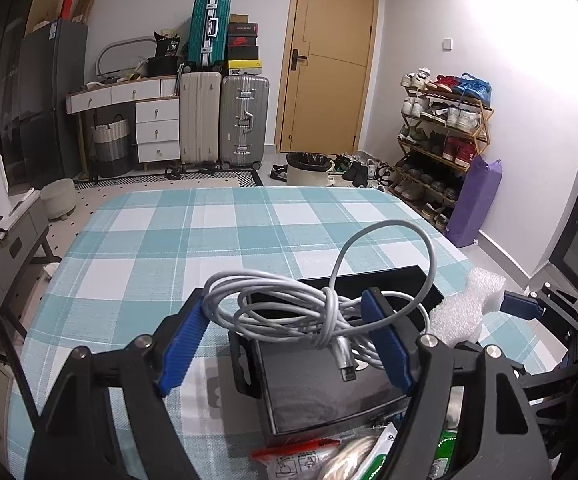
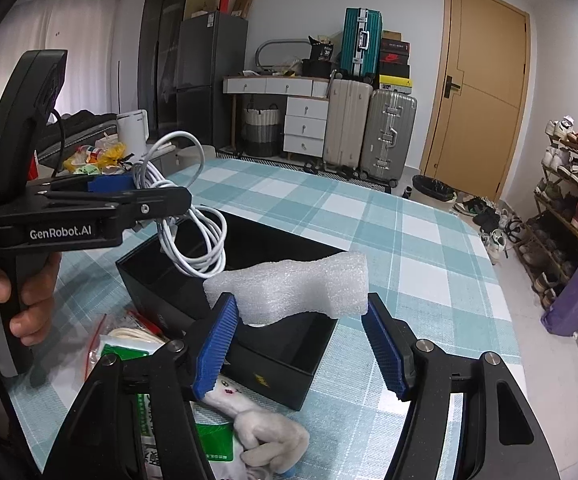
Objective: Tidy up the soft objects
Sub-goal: 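Lift the white cable over the black box while the right gripper carries the foam there, then open the left gripper to drop the cable into the box while the right drops the foam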
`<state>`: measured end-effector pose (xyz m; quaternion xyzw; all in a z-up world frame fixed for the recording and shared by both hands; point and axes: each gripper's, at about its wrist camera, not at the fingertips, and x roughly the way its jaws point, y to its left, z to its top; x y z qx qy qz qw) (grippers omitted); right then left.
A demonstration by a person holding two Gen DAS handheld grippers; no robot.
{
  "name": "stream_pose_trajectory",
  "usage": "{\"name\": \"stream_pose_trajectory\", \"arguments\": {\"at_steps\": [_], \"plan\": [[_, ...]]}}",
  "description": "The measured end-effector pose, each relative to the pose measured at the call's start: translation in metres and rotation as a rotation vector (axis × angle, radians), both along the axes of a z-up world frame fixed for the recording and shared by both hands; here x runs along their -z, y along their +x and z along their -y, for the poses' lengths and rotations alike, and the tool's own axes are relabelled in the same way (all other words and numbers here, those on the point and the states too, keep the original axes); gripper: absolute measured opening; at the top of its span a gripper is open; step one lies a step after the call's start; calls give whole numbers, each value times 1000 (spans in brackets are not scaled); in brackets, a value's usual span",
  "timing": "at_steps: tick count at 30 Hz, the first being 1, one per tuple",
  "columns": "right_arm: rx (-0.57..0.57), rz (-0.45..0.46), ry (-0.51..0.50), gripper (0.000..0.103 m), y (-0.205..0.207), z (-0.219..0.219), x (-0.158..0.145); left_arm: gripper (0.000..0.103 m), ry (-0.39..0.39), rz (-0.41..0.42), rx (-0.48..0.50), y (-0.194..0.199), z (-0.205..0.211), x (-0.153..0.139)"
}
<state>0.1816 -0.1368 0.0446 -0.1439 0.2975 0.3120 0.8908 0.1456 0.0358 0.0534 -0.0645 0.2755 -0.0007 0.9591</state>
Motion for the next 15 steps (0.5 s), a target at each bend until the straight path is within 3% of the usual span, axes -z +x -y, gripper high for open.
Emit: {"name": "stream_pose_trajectory", "arguments": {"at_steps": [11, 12, 13, 15], "plan": [[-62, -19, -50, 67, 7, -15, 12, 77, -21, -30, 5, 13, 1, 6], [-66, -19, -46, 73, 7, -16, 13, 78, -20, -37, 10, 15, 2, 6], [-67, -18, -43, 86, 8, -16, 12, 79, -17, -44, 17, 16, 4, 7], [-73, -16, -31, 96, 6, -14, 11, 80, -11, -51, 31, 18, 8, 9]]}}
